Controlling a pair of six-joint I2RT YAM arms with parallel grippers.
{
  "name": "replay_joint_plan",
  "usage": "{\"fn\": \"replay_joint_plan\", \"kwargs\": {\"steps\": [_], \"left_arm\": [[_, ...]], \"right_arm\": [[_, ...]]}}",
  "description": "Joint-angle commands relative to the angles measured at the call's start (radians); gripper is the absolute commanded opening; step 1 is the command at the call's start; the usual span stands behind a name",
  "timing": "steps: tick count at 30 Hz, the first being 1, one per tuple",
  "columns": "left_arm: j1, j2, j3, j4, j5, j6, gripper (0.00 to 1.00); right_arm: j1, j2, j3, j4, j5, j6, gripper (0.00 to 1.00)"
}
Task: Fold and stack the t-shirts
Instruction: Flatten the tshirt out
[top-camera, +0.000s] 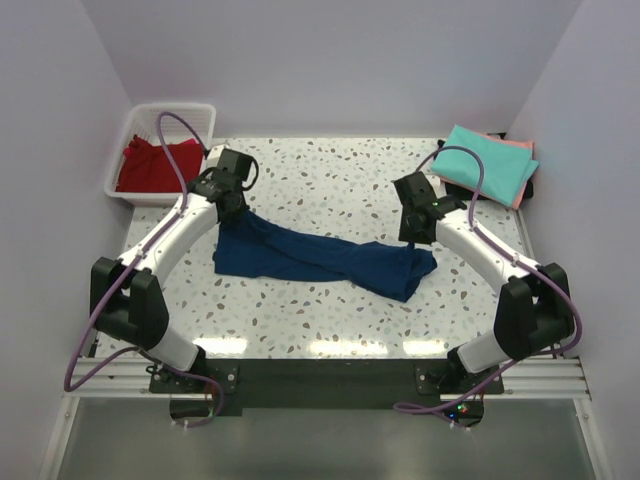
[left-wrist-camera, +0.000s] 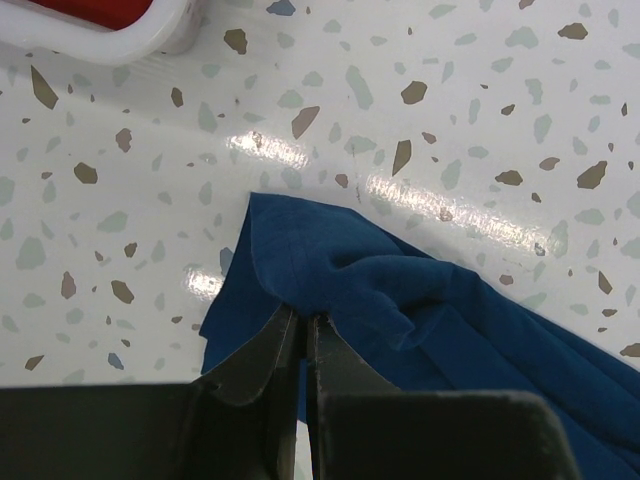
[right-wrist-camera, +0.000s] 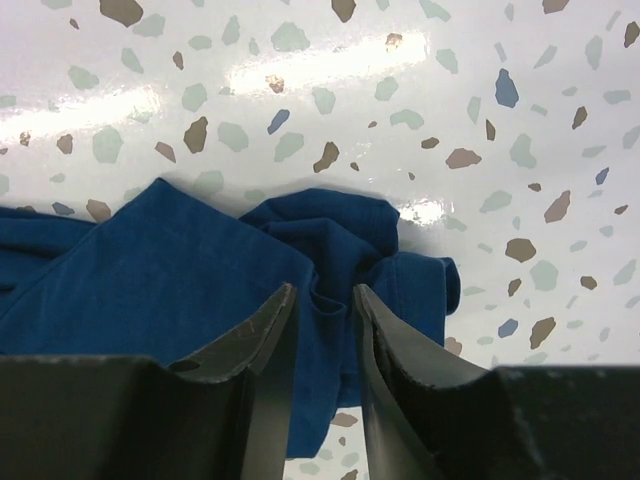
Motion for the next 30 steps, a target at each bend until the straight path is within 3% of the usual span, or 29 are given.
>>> {"fn": "replay_joint_plan", "kwargs": {"steps": [1, 5, 14, 16, 21, 30], "left_arm": [[0.008, -0.002, 0.016, 0.039, 0.0, -0.02, 0.0], [0.008, -0.005, 0.013, 0.033, -0.001, -0.023, 0.0], [0.008, -0.009, 0.01, 0.027, -0.006, -0.024, 0.0], [0.008, -0.008, 0.01, 0.027, -0.006, -0.024, 0.0], [0.008, -0.012, 0.007, 0.025, -0.007, -0.021, 0.0], [0.008, -0.034, 0.094, -0.004, -0.017, 0.008, 0.0]], "right_arm": [[-0.001, 0.007, 0.033, 0.016, 0.008, -0.008, 0.3], [-0.001, 0.017, 0.039, -0.006, -0.002, 0.006, 0.26], [0.001, 0.021, 0.043, -0.051, -0.015, 0.02, 0.28], [-0.001, 0.021, 0.04, -0.051, -0.025, 0.028, 0.24], [-0.001, 0.015, 0.049, -0.068, -0.049, 0.037, 0.0], [-0.001, -0.071, 0.174, -0.129, 0.021, 0.013, 0.0]]}}
